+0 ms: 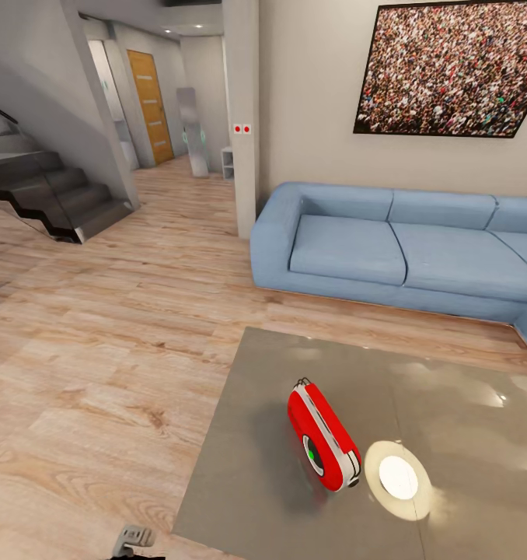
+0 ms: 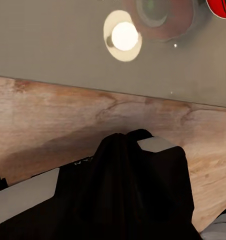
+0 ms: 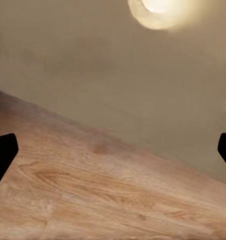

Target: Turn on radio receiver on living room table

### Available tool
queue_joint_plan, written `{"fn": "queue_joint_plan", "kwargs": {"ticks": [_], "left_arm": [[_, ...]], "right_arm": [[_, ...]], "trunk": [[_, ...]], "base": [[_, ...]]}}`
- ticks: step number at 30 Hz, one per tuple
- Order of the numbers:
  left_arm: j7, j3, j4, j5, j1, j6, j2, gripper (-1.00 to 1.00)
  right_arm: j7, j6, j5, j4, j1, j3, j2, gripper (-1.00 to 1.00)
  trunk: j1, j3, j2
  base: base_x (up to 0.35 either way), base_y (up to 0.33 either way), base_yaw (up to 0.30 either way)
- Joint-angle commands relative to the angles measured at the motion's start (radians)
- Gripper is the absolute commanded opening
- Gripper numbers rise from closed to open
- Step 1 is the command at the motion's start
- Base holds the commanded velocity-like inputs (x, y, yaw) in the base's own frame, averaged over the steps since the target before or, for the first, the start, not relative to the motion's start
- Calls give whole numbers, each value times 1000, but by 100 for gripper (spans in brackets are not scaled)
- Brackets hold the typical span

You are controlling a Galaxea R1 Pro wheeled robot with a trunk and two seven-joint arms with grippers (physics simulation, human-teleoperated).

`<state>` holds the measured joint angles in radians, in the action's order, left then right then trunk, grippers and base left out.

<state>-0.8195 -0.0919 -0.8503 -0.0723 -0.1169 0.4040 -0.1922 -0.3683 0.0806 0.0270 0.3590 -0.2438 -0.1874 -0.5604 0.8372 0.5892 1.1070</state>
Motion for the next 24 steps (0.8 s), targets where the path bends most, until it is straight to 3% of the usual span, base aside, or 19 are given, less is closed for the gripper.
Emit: {"fn": "queue_joint_plan", "kwargs": {"ticks": [1,6,10,16,24], "left_arm": [[0,0,5,0,0,-7,-1,-100],[6,0,9,0,0,-23,-1,-100],[8,0,11,0,0,-26,-1,-100],[12,0,19,1,0,-28,-1,-100],[15,0,72,4,0,-32,0,-100]], "right_arm": [[0,-20,-2,-35,0,-1,2,100],[-1,-81,-5,-116,0,-2,12,100],[-1,-110,-35,-169,0,-3,31,100],[7,-124,-99,-241,-1,-1,95,100],[16,-146,-111,-310,0,-2,165,100]], "trunk": [[0,0,0],[0,0,0],[0,0,0],[0,0,0],[0,0,0]], "base": [[0,0,0],[0,0,0],[0,0,0],[0,0,0],[0,0,0]]}}
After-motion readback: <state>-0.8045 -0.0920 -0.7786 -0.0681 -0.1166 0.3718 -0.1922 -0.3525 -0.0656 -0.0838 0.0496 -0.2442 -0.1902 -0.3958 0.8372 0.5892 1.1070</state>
